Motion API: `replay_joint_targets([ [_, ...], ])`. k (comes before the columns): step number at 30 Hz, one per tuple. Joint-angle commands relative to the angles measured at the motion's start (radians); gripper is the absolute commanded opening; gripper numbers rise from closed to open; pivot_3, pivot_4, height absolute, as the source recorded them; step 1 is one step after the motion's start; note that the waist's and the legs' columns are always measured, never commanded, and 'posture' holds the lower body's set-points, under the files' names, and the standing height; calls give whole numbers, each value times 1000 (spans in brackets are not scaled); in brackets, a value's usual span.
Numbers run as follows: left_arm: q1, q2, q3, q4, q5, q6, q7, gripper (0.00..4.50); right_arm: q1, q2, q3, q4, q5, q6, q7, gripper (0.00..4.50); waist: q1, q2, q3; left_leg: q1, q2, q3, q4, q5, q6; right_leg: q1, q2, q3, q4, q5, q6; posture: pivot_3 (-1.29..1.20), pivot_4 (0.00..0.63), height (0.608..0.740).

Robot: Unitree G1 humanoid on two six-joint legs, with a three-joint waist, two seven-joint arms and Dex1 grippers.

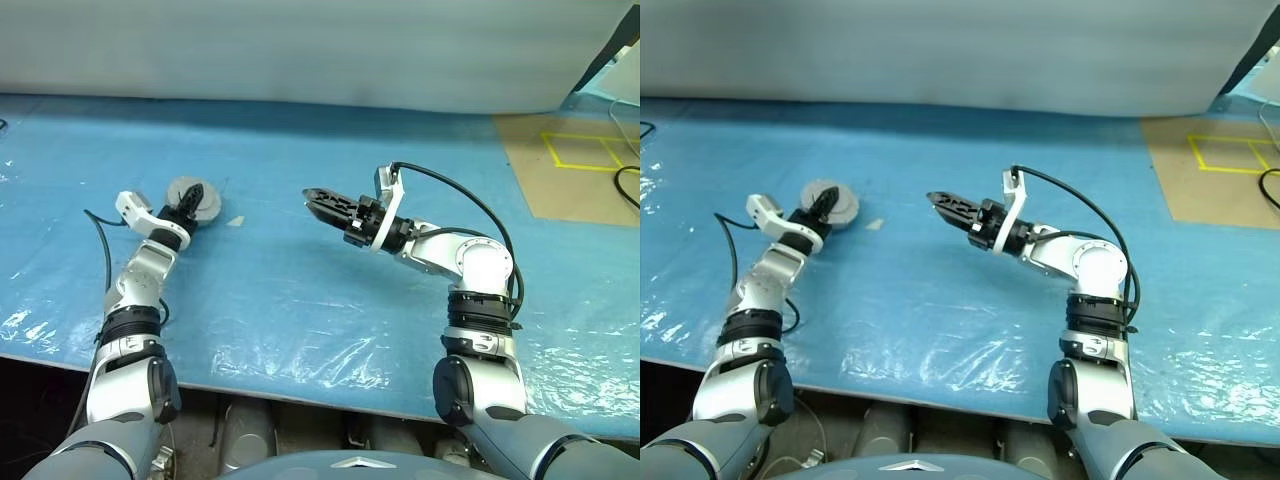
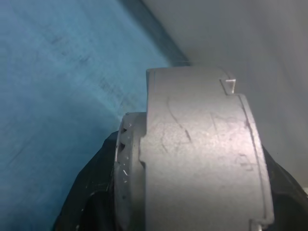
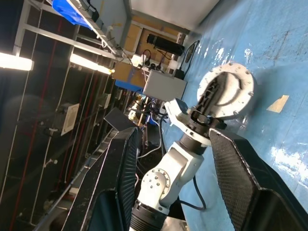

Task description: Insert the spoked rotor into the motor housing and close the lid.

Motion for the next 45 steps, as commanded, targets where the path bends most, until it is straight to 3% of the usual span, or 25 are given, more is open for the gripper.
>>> replay_joint_targets([
  [1, -60, 32, 27, 18, 19, -41, -35, 2624, -2, -4, 2, -18, 18, -10, 8, 2457, 0, 0, 0, 0, 0, 0, 0, 0, 0, 0, 0, 0, 0, 0, 0, 0, 150, 740],
  [5, -60, 50, 36, 64, 55, -59, -35, 2624, -1, -7, 7, -21, 16, -13, 12, 2457, -3, 0, 0, 0, 0, 0, 1, 0, 0, 0, 0, 0, 2, 0, 0, 0, 150, 740],
  [9, -38, 70, 5, 40, 131, -81, 1, 3720, -1, -7, 10, -20, 17, -17, 14, 2497, -4, 0, 0, 1, 0, 0, 1, 0, 0, 0, 0, 0, 2, 0, 0, 0, 150, 740],
  [14, 50, 141, 31, -81, 161, -61, 21, 3720, 2, -10, 19, -26, 14, -20, 25, 2497, -7, 0, 0, 1, 1, 0, 1, 0, 0, 0, 0, 0, 2, 0, 0, 0, 150, 740],
  [19, 123, 239, 76, -76, 212, -105, 60, 3720, 2, -7, 27, -22, 8, -35, 37, 2497, -6, 0, 0, 1, 1, 0, 1, 0, 0, 0, 0, 0, 2, 0, 0, 0, 150, 740],
  [23, 156, 263, 94, -104, 221, -127, 47, 3720, 1, -4, 39, -16, 2, -42, 50, 2497, 0, 0, 0, 3, 1, 0, 1, 0, 0, 3, 0, 0, 2, 0, 0, 0, 150, 740],
  [29, 276, 203, 37, -485, 49, 32, -151, 3720, 9, -44, 84, -62, -46, -66, 109, 2497, -1, -1, 0, 3, 1, 0, 1, 0, 0, 3, -1, 0, 2, 0, -1, 0, 150, 740],
  [32, 308, 195, 29, -737, -199, 249, -191, 3720, 38, -121, 126, -148, -118, -125, 198, 2497, -1, -1, 0, 3, 1, 0, 1, 0, 0, 3, -1, 0, 2, 0, -1, 0, 150, 740],
  [34, 313, 230, -26, -867, -273, 348, -229, 3720, 63, -191, 156, -194, -188, -190, 266, 2497, -1, -2, 0, 2, 1, 1, 1, 0, 0, 2, -1, 0, 2, 0, -1, 0, 150, 740],
  [38, 320, 293, -185, -984, -196, 377, -321, 3720, 105, -325, 182, -263, -290, -293, 377, 2497, -4, 1, 0, 6, 0, 2, 0, 0, 0, 3, 0, 2, 3, 0, -1, 0, 150, 740],
  [45, 291, 299, -479, -868, 148, 153, -480, 3720, 188, -501, 310, -307, -581, -506, 460, 2497, -8, 1, 0, 8, 1, 5, 0, 0, 0, 3, 1, 5, 2, -1, 0, 0, 150, 740],
])
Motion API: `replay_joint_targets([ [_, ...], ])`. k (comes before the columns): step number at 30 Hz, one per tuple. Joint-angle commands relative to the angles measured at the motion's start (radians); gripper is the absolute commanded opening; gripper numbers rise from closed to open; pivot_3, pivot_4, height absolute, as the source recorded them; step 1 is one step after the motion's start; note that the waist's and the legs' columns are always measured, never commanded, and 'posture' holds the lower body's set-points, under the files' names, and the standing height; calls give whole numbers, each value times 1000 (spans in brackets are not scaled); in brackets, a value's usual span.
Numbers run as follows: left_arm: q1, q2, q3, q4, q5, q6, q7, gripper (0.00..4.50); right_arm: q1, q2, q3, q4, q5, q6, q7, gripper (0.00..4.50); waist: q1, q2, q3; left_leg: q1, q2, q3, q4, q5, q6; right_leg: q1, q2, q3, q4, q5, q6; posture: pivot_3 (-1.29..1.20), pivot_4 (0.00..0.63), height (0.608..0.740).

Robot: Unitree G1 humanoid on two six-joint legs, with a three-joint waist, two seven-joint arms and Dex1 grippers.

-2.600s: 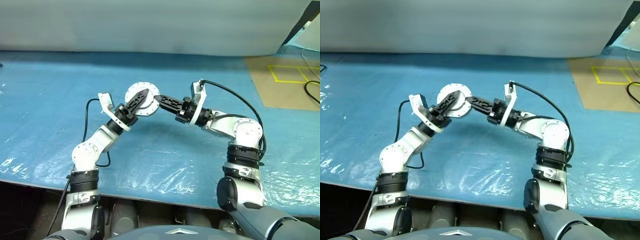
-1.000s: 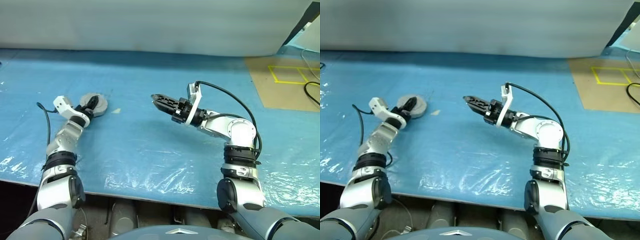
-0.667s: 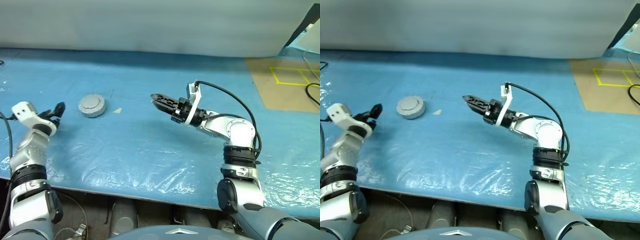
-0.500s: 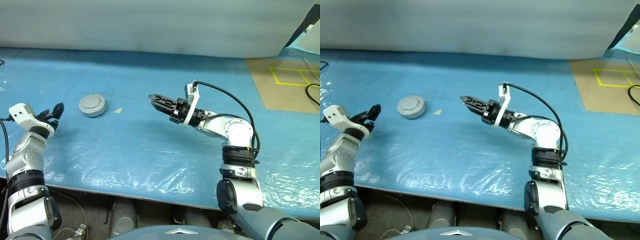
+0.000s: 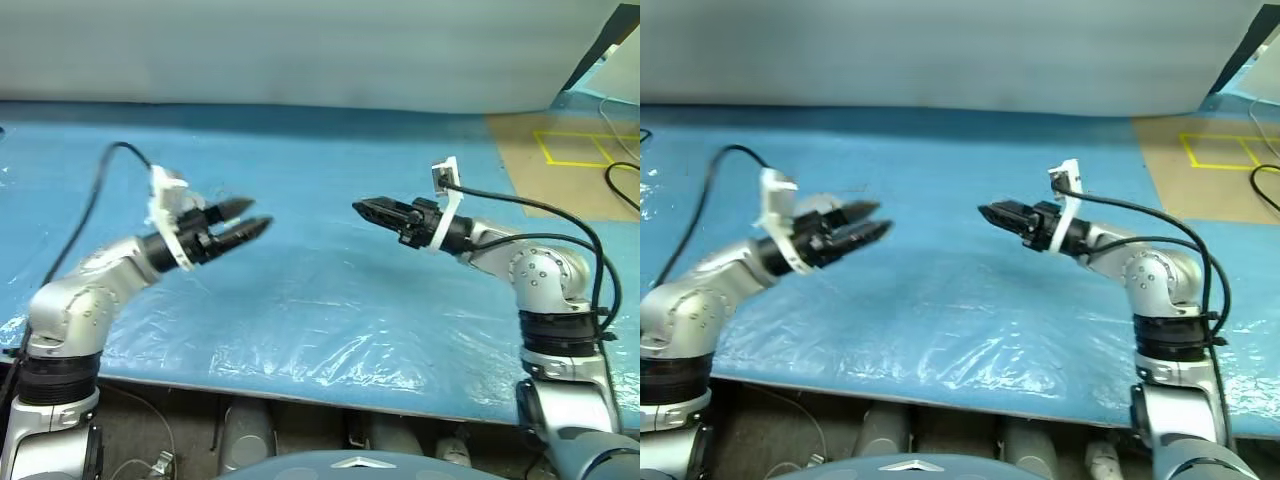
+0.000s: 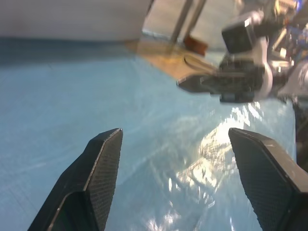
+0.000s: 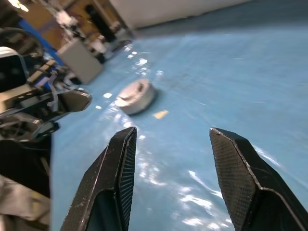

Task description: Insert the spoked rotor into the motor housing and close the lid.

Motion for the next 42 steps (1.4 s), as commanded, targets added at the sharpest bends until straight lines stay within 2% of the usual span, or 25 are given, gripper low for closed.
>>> replay_joint_targets([
  [1, -23, -13, -96, 62, 160, -136, -58, 3720, 46, -71, 100, -65, -182, -161, 50, 2497, 2, 0, 0, 0, 0, 0, 0, 0, 0, 0, 0, 0, 0, 0, 0, 0, 150, 740],
  [5, -61, -59, -123, 101, 192, -177, -93, 3720, 98, -54, 119, -140, -209, -184, 36, 2497, 2, 0, 0, -2, -1, 0, 0, 0, 0, 0, 0, 0, -1, 0, 0, 0, 150, 740],
  [12, -93, -100, -95, 122, 162, -144, -115, 3720, 110, -16, 97, -160, -224, -179, 7, 2497, 1, 0, 0, 0, -1, 0, 1, 0, 0, -1, 0, 1, 2, -2, -3, 0, 150, 740],
  [22, -81, -85, -73, 127, 173, -140, -150, 3720, 134, -22, 123, -155, -324, -296, 35, 2497, 1, 0, 0, 0, -1, 0, 1, 0, 0, -1, 0, 1, 2, -2, -4, 0, 150, 740],
  [29, -93, -96, -76, 173, 225, -196, -141, 3720, 134, -8, 137, -159, -356, -289, 36, 2497, 1, 0, 0, 0, -1, 0, 1, 0, 1, -1, 0, 1, 2, -2, -4, 0, 150, 740],
  [42, -82, -112, -68, 183, 238, -209, -132, 3720, 104, 10, 138, -140, -375, -272, 42, 2497, 1, 0, 0, 0, -1, 0, 1, 0, 1, -1, 0, 1, 3, -2, -4, 0, 150, 740],
])
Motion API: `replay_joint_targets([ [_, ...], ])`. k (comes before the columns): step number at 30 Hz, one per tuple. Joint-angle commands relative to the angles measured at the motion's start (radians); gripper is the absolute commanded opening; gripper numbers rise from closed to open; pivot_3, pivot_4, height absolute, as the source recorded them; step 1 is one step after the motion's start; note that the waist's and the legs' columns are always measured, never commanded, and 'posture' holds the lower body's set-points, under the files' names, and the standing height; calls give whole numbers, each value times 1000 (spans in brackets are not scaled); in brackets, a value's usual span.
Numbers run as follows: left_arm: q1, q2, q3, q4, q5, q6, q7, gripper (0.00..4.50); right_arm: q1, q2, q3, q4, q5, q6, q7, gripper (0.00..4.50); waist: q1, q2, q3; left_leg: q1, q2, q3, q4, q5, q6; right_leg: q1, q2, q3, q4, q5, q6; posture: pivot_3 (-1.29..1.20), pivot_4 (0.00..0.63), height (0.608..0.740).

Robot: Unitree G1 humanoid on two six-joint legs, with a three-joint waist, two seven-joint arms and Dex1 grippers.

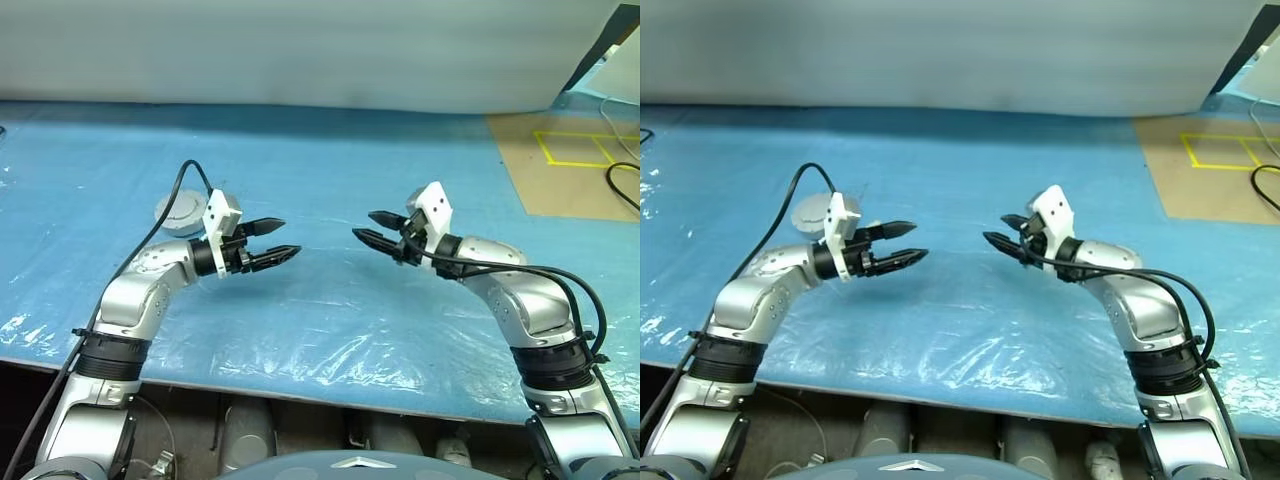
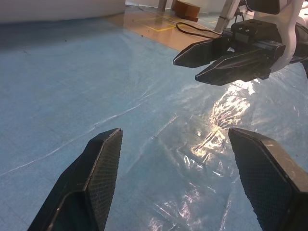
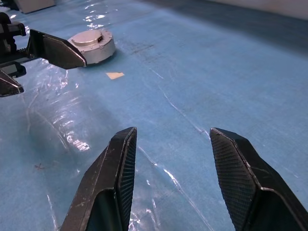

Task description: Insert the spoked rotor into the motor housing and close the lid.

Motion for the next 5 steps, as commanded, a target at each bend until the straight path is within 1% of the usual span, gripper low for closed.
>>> replay_joint_targets([
  [1, -1, 5, 35, -13, -3, -13, 1, 3720, -14, -1, -13, -13, 3, -8, 8, 2497, 0, 0, 0, 0, 0, 0, 0, 0, 0, 0, 0, 0, 0, 0, 0, 0, 150, 740],
  [5, 13, 25, 36, -32, -5, 1, -14, 3720, -14, 0, -15, -13, 3, -5, 11, 2497, 0, 0, 0, 0, 0, 0, 0, 0, 0, 0, 0, 0, 0, 0, 0, 0, 150, 740],
])
